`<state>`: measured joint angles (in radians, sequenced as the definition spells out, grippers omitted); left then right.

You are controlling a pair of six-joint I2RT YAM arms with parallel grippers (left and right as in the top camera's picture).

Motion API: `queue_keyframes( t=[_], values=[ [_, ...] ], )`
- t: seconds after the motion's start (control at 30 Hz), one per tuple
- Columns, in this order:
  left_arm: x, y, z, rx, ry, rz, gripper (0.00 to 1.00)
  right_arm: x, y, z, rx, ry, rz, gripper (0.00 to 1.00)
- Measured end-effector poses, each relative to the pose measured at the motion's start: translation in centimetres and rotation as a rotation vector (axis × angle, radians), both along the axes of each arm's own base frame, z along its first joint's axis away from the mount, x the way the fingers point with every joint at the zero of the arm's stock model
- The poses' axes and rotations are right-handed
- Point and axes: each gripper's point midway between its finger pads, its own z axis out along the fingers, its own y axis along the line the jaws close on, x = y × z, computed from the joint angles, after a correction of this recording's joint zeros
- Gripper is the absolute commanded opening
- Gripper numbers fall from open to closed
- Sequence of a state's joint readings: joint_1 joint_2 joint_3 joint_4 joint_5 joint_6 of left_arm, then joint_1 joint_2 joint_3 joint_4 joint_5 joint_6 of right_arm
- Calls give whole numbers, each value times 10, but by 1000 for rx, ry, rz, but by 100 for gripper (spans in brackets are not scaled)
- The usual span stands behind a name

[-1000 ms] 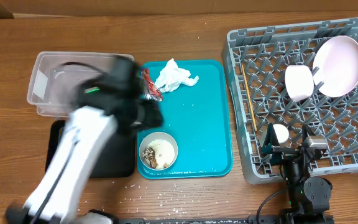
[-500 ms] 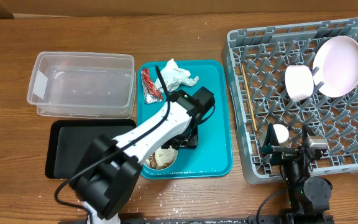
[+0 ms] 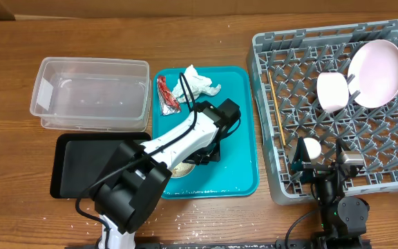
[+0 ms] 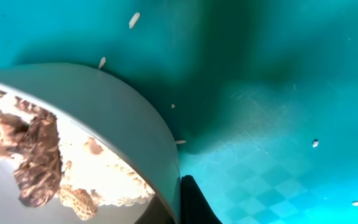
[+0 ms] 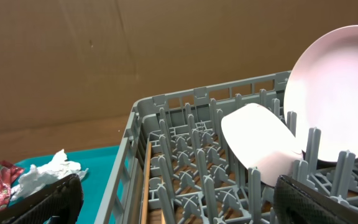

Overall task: Sort waste into correct bins and load items into the dishwasher
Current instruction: 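Carry the rice bowl over the black tray and tip the rice out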

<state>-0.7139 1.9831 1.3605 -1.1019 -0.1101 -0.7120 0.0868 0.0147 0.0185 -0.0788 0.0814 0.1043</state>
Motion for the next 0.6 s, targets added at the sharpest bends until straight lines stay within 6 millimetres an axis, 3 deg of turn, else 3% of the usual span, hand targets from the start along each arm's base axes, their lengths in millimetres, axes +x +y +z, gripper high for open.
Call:
queue_keyframes(
  t=[0.07, 0.2, 0.37, 0.47, 0.53, 0.6],
  values=[
    [0, 0, 3, 4, 7, -4, 4, 0, 0, 0, 0, 0, -1, 100],
    [0, -1, 29, -11, 3, -6, 4, 0, 0, 0, 0, 0, -1, 100],
    [5, 1, 104, -158, -144, 21, 4, 0, 0, 0, 0, 0, -1, 100],
    [11, 29, 163, -289, -269, 97, 4, 0, 0, 0, 0, 0, 0, 100],
    [17, 50, 184, -364, -316, 151, 5, 0, 0, 0, 0, 0, -1, 100],
    [17, 67, 189, -445, -319, 185, 4, 0, 0, 0, 0, 0, 0, 100]
  ],
)
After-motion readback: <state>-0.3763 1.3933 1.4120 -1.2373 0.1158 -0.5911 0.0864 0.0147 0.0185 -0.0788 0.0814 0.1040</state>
